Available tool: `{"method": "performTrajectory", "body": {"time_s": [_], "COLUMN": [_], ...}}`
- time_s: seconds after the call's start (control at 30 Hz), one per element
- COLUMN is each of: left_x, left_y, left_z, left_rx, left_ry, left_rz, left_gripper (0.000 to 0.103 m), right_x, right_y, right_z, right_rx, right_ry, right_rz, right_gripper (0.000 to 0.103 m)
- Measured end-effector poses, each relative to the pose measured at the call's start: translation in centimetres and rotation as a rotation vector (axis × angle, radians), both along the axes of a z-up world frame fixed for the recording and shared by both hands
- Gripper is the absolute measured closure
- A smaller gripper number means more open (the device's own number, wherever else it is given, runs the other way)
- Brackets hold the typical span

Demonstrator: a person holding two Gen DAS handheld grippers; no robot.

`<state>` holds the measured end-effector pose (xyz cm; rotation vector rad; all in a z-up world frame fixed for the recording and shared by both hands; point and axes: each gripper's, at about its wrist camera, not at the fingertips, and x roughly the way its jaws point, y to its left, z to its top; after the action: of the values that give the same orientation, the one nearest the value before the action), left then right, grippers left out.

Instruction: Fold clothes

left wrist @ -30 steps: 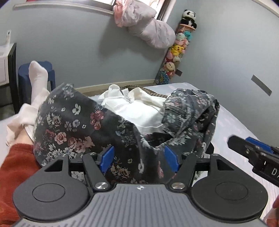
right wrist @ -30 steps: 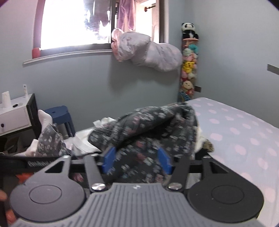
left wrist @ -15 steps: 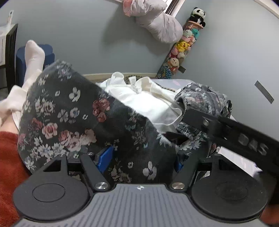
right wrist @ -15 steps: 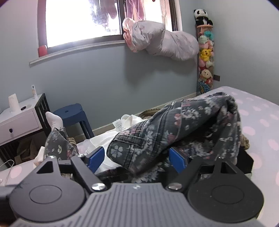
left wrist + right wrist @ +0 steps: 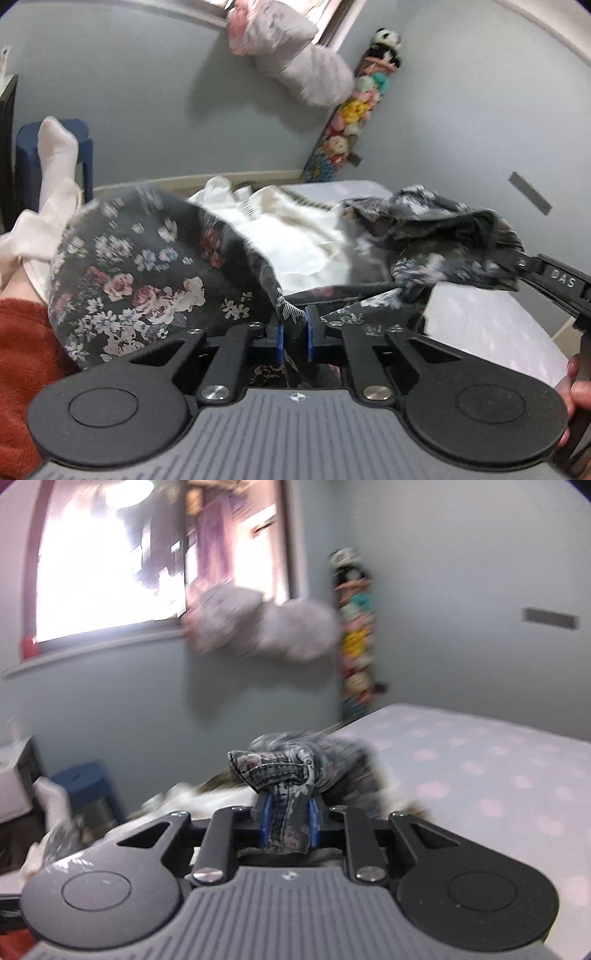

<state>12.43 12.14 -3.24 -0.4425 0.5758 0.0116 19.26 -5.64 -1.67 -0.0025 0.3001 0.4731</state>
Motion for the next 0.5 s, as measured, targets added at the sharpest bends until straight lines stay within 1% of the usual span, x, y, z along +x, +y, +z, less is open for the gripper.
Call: {"method": "performTrajectory", "body": {"time_s": [0.13,0.23,0.3,0.37,0.43,0.5], "left_x": [-1.9,-3.6,-4.6,-5.2,-5.8,-6.4], "left_y": [-1.6,-3.0,-4.0,-5.0,-6.1,-7.4], "left_z": [2.0,3.1,3.6,3.5,3.3,2.7], "left_rx": [0.019,0.034,0.045,0.053,0.063,0.077], "left_ry": [-0.039,-0.061,-0.073,-0.066,-0.052,-0.026], "left_rz": [-0.035,-0.073,-0.100,-0.140,-0.184,-0.229], "left_gripper": [0.096,0.097,0.098,0.098,0.098,0.098], "right_x": [-1.8,-4.0,-5.6,-7.4,-9.5,-11.9], "right_y": [-6.2,-11.2,-14.8,-18.4,-22.5,-26.8], "right_z": [2.6,4.0,4.1,3.6,2.8,2.2], "right_rx": [0.014,0.006,0.001,-0.012,-0.019,-0.015], "right_ry": [-0.082,-0.121,-0.110,-0.093,-0.076,-0.071], "right_rz": [-0.121,-0.206,-0.260,-0.324,-0.422,-0.534], "right_gripper": [0.083,0.083,0.083,0.083,0.084,0.090]}}
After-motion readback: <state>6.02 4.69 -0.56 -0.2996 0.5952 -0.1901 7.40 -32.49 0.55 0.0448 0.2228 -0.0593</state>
